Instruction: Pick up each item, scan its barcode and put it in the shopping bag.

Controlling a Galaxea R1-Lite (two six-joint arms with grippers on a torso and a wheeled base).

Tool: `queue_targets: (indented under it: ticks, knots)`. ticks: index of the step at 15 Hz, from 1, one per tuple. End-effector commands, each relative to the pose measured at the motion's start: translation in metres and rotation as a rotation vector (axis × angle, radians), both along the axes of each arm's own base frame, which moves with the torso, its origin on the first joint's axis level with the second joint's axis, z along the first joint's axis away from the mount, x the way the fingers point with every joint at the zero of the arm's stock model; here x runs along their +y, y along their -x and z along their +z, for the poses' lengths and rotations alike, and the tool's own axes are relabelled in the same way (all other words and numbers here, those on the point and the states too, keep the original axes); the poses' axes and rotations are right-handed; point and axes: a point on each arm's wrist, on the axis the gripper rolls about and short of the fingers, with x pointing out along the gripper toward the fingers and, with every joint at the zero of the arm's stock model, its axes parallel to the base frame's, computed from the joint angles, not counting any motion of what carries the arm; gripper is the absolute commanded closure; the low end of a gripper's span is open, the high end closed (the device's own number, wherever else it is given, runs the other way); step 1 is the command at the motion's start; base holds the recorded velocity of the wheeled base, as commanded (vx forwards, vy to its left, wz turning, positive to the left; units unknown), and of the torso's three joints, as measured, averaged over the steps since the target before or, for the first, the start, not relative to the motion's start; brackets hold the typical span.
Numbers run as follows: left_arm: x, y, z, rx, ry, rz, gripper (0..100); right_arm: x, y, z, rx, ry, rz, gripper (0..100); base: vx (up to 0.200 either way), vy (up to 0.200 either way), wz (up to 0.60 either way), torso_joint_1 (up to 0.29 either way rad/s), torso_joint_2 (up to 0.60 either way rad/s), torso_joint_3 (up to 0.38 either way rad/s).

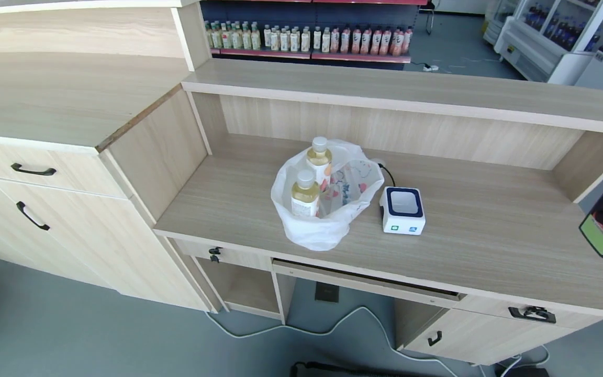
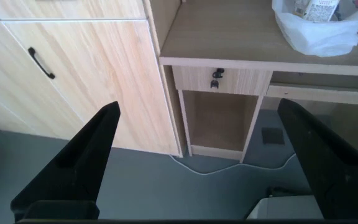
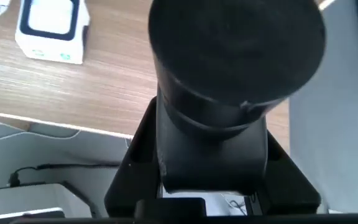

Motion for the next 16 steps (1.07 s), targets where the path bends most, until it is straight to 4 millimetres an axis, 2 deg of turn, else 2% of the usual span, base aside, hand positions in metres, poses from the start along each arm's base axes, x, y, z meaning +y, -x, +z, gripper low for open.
queue_targets:
  ticks: [1,3,4,5,6,8,13,16]
  knots:
    - [0.000,0.000,0.000,0.000,0.000,0.000,0,-0.008,-0.036,0.006,0.002,-0.016,0.024,100,0.000,0.000,0.60,0.007,0.01,-0.002]
    - [0.000,0.000,0.000,0.000,0.000,0.000,0,-0.015,-0.069,0.006,0.006,-0.110,0.147,100,0.000,0.000,0.30,0.001,0.00,0.001]
    - [0.000,0.000,0.000,0.000,0.000,0.000,0,-0.018,-0.078,0.005,0.009,-0.149,0.193,100,0.000,0.000,0.00,0.000,0.00,0.000]
    - [0.000,0.000,0.000,0.000,0.000,0.000,0,-0.033,-0.106,-0.003,0.035,-0.246,0.285,100,0.000,0.000,0.00,0.000,0.00,0.000]
    - [0.000,0.000,0.000,0.000,0.000,0.000,0,-0.042,-0.124,-0.011,0.049,-0.299,0.317,100,0.000,0.000,0.00,0.000,0.00,0.000]
    - [0.000,0.000,0.000,0.000,0.000,0.000,0,-0.047,-0.149,-0.018,0.063,-0.415,0.335,100,0.000,0.000,0.00,0.000,0.00,0.000]
    - [0.000,0.000,0.000,0.000,0.000,0.000,0,-0.048,-0.171,-0.050,0.151,-0.501,0.407,100,0.000,0.000,0.00,0.000,0.00,0.000]
    - [0.000,0.000,0.000,0.000,0.000,0.000,0,-0.040,-0.186,-0.062,0.178,-0.493,0.441,100,0.000,0.000,0.00,0.000,0.00,0.000]
